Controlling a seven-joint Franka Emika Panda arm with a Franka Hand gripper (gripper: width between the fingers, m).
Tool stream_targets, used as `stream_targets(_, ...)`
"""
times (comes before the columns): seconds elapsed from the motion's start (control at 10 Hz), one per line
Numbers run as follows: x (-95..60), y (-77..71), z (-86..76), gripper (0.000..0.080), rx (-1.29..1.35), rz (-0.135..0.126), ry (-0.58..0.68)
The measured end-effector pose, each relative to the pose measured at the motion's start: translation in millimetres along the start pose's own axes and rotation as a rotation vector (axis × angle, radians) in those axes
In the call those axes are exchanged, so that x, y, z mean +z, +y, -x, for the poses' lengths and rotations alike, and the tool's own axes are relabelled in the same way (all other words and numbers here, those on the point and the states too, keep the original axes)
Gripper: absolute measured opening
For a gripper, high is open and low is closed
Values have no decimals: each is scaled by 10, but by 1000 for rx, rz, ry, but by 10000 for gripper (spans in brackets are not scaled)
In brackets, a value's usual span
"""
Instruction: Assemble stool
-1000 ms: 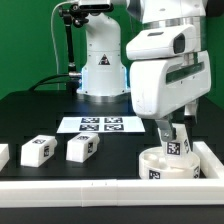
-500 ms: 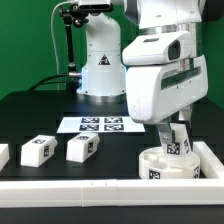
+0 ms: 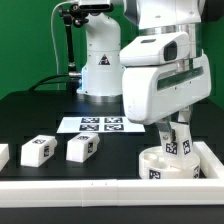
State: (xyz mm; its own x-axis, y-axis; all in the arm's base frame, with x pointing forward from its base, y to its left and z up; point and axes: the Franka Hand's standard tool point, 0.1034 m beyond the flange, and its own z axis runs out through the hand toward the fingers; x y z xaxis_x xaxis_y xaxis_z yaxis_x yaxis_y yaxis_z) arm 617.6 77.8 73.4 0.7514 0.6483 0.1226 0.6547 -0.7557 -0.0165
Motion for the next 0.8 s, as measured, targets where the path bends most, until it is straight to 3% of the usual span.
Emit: stream_targets(0.8,12,-71,-85,340,757,0,37)
